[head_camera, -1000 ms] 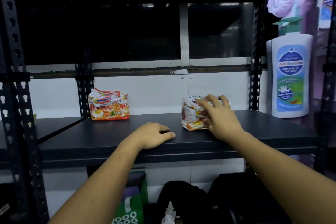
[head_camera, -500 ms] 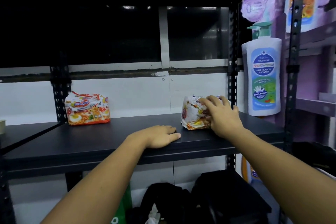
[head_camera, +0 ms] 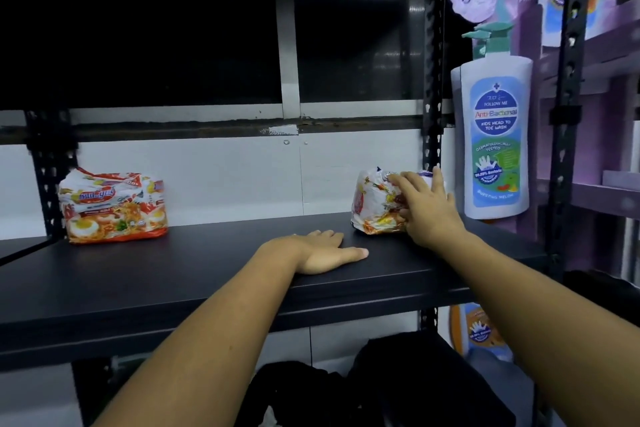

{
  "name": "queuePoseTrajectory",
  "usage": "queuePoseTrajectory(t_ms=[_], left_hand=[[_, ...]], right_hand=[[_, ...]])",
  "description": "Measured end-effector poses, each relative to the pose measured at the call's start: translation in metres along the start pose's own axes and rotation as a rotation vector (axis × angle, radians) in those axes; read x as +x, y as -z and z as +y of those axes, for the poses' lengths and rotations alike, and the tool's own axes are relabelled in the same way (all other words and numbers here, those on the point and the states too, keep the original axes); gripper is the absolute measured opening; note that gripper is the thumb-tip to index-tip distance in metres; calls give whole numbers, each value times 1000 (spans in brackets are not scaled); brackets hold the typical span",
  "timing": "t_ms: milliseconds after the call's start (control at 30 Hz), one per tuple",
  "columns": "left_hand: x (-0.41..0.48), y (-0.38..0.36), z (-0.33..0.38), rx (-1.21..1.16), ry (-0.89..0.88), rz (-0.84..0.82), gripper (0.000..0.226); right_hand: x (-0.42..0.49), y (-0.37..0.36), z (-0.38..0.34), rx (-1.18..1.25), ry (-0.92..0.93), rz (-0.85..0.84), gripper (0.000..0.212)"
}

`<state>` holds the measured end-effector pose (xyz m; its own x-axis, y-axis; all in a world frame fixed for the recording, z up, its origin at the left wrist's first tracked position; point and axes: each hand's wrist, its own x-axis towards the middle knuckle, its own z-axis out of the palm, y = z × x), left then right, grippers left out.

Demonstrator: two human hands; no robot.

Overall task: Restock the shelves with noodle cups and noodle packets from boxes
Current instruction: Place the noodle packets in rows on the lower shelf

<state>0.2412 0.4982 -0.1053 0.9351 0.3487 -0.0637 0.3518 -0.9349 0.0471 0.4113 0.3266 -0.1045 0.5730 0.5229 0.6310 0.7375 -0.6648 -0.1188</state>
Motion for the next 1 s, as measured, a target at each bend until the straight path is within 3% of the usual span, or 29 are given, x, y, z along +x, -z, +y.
queuePoseTrajectory(t_ms=[300,700,833,1000], left_hand=[[32,7,3,32,-15,-76,109],[44,9,-1,14,-57,-71,123],[42,9,-1,13,-64,-74,112],[40,9,0,10,-64,-74,110]], right_hand=[[60,-26,36,-22,-25,-69,81],[90,-46,47,-321,-13,27,78],[88,-52,40,-383,-27,86,83],[89,-61,42,-194,-26,11,83]])
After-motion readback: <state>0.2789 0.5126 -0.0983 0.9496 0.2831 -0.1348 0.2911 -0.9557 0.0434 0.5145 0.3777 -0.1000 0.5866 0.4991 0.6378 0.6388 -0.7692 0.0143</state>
